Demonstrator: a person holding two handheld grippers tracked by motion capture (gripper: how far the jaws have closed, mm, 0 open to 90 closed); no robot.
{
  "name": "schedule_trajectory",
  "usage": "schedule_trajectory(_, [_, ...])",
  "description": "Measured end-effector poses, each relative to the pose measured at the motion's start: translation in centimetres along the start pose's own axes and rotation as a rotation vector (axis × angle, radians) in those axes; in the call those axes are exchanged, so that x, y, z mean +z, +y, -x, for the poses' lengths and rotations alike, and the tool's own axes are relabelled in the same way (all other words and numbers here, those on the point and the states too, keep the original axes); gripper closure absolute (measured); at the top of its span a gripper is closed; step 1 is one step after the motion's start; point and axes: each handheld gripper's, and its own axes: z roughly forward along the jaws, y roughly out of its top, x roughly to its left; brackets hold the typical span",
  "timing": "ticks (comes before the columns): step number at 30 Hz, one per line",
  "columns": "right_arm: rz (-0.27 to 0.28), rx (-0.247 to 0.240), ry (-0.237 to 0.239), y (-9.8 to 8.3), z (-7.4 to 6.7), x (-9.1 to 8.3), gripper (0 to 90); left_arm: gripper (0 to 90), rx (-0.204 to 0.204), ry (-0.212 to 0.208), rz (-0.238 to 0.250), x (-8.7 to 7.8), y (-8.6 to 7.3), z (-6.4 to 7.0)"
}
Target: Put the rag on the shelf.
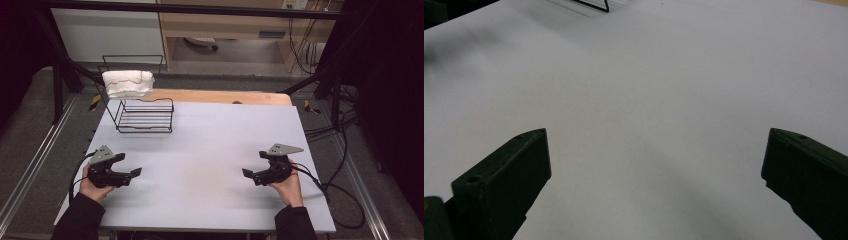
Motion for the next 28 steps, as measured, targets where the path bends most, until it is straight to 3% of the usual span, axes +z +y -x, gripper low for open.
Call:
schedule_trajectory(13, [-0.023, 0.041, -0.013, -3.1, 1.3, -1.6, 0.0, 11.2, 0.024, -0.007, -0.031, 0.3, -0.4, 0.3])
schedule_trajectory(28, [0.008, 0.064, -0.012, -3.9, 1.7, -2.7, 0.0, 11.2, 0.031, -0.02, -0.051, 0.6, -0.6, 0.4])
